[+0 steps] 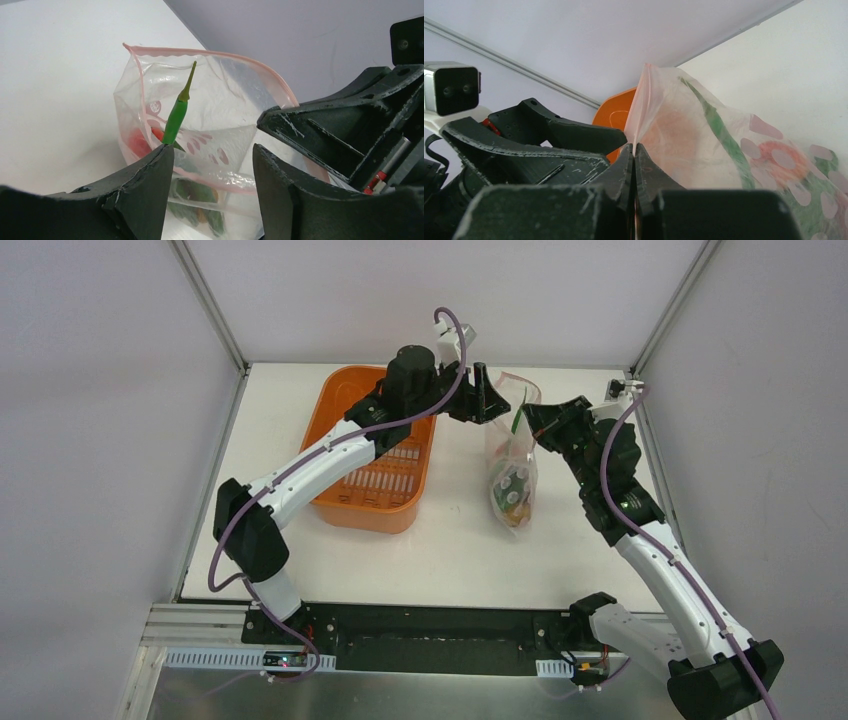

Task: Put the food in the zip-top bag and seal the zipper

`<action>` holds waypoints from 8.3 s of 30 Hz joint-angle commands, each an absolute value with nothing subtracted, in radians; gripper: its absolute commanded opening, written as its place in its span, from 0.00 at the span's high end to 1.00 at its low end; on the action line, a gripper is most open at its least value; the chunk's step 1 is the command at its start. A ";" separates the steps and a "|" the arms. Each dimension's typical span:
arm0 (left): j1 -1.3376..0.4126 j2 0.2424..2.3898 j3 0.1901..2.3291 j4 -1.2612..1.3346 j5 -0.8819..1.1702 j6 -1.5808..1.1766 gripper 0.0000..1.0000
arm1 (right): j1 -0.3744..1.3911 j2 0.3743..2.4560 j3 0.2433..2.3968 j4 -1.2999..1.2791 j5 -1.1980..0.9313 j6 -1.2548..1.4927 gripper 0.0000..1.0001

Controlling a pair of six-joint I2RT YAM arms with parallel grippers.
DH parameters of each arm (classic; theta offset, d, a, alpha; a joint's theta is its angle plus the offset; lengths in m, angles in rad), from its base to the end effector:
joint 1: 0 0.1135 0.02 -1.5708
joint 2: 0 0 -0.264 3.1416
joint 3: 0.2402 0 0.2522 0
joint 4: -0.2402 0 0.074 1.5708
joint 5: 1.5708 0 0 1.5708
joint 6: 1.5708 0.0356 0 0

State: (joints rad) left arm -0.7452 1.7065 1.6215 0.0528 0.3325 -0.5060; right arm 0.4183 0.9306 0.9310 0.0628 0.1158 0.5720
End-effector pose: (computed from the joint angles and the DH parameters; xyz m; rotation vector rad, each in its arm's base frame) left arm 0.2953 -0.2883 0.4106 0.4837 1.6778 -1.2118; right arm 0.1994 0.0841 0.3922 0.2140 1.5346 0.7040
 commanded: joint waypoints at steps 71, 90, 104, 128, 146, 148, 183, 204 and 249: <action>-0.724 1.002 1.082 -0.319 0.683 -0.098 0.30 | 0.404 1.083 1.133 -0.488 -0.841 -0.115 0.95; -0.724 1.009 1.071 -0.256 0.471 -0.138 0.97 | 0.405 0.889 0.993 -0.277 -0.916 -0.038 0.91; -0.716 0.992 1.042 -0.175 0.249 -0.266 1.00 | 0.402 0.778 1.029 -0.269 -0.788 0.089 0.27; -0.611 0.957 0.940 -0.106 0.249 -0.365 1.00 | 0.403 0.405 0.657 -0.139 -0.576 0.277 0.38; -0.603 0.913 0.916 -0.141 0.264 -0.340 1.00 | 0.402 0.409 0.563 0.052 -0.426 0.216 0.61; -0.603 0.913 0.917 -0.142 0.264 -0.338 1.00 | 0.403 0.414 0.566 0.052 -0.413 0.195 0.61; -0.723 0.945 1.183 -0.322 0.197 -0.152 0.39 | 0.403 0.482 0.577 0.067 -0.517 0.181 1.00; -1.117 1.486 1.719 -0.461 0.280 0.227 0.39 | 0.403 0.461 0.615 0.011 -0.678 0.188 1.00; -1.137 1.588 1.739 -0.480 0.413 0.303 0.77 | 0.402 0.424 0.617 -0.014 -0.639 0.173 1.00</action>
State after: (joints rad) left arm -1.1267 1.5726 1.7290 -0.5053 0.3813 0.3035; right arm 0.4042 0.4343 0.5838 -0.0643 -0.6437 0.1791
